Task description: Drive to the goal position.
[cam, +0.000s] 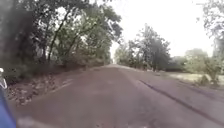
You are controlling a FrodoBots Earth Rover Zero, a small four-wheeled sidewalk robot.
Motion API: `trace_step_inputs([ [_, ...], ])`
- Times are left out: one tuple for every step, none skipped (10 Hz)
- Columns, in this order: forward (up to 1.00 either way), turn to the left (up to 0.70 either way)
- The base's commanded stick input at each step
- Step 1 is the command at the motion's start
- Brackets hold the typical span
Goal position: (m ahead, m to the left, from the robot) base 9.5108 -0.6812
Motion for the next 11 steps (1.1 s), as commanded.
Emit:
trace_step_inputs([
  [0.70, 0.00],
  [0.70, 0.00],
  [0.70, 0.01],
  [0.70, 0.01],
  [0.70, 0.01],
  [0.70, 0.01],
  [0.70, 0.01],
  [0.70, 0.00],
  [0.70, 0.00],
  [0.70, 0.00],
  [0.70, 0.00],
])
